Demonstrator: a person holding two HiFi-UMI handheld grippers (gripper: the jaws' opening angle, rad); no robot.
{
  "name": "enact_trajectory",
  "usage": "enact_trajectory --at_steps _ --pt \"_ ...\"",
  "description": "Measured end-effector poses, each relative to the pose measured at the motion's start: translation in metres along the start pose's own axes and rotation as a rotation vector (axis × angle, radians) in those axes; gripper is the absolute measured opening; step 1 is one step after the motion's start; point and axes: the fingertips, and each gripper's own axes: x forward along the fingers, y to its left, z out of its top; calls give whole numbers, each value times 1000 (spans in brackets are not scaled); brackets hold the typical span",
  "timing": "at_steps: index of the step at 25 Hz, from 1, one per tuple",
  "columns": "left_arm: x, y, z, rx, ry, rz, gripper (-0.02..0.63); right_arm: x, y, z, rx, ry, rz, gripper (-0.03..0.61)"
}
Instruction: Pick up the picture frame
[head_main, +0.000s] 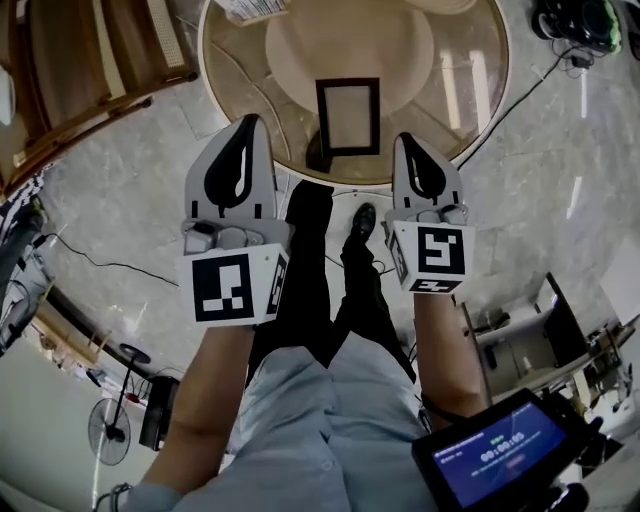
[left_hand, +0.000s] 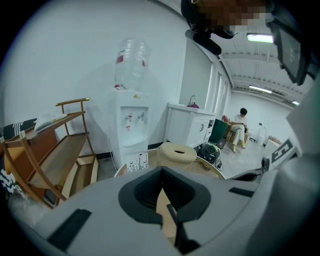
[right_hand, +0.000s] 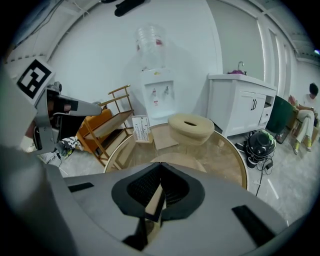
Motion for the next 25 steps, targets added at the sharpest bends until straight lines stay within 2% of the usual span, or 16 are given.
enact_trajectory --at_steps 7,16,25 --pt "16 17 -41 -32 61 17 11 24 3 -34 20 48 8 30" --pt "26 23 -83 -61 119 -6 11 53 15 -69 47 107 29 127" --pt "42 24 -99 -66 156 -16 11 71 8 -92 57 159 23 127"
